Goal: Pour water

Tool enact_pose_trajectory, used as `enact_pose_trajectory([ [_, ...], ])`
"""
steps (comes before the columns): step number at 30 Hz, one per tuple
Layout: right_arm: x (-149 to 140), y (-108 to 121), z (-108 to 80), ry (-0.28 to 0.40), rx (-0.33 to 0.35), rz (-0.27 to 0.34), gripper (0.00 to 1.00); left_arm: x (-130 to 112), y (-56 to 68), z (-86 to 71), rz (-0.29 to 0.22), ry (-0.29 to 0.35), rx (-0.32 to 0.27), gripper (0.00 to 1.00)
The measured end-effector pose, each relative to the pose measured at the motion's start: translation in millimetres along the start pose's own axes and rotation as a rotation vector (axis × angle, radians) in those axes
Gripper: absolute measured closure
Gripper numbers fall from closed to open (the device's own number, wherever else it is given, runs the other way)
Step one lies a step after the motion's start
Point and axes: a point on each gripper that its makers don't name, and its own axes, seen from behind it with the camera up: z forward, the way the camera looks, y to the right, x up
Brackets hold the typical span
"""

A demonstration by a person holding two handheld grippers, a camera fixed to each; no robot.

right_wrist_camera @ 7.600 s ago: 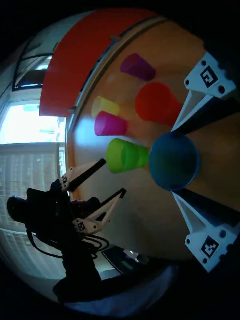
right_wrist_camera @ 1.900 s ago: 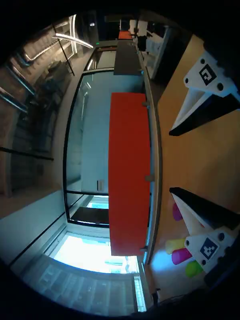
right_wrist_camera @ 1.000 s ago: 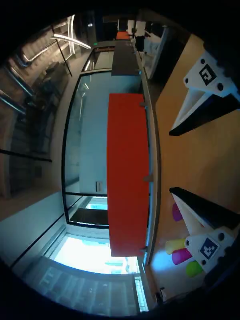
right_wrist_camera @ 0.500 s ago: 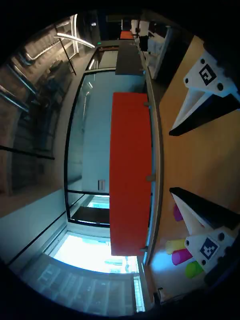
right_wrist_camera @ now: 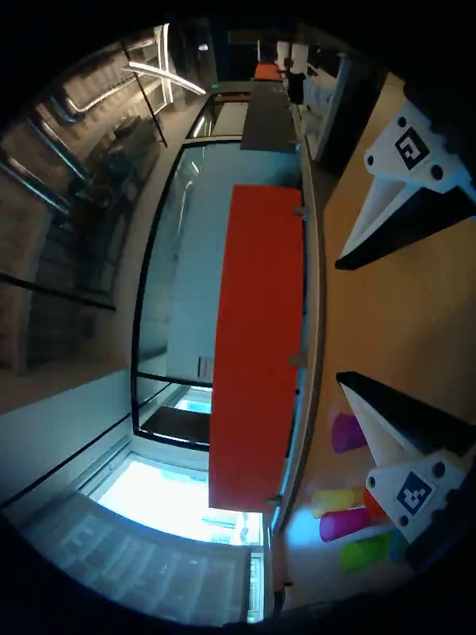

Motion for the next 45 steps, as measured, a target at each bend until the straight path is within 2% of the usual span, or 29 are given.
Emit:
enact_pose_trajectory([
  [8, -23.5, 5.0, -3.7, -0.006, 0.024, 0.059, 0.01, 0.2, 0.2, 0.2, 0.000, 0.000, 0.000, 0.01],
  [12, -25.2, 6.7, -2.6, -0.003, 0.029, 0.071, 0.01, -0.1, 0.2, 0.4, 0.001, 0.000, 0.000, 0.01],
  [21, -30.6, 4.7, -0.2, -0.010, 0.033, 0.053, 0.01, -0.1, 0.5, 0.2, 0.000, 0.000, 0.000, 0.01],
  [36, -40.8, 4.5, -0.2, -0.052, 0.042, 0.070, 0.00, 0.1, 0.3, 0.0, 0.001, 0.000, 0.000, 0.01],
  [45, -40.6, 3.5, -0.3, -0.052, 0.047, 0.072, 0.01, 0.0, 0.0, -0.1, 0.001, 0.000, 0.000, 0.01],
])
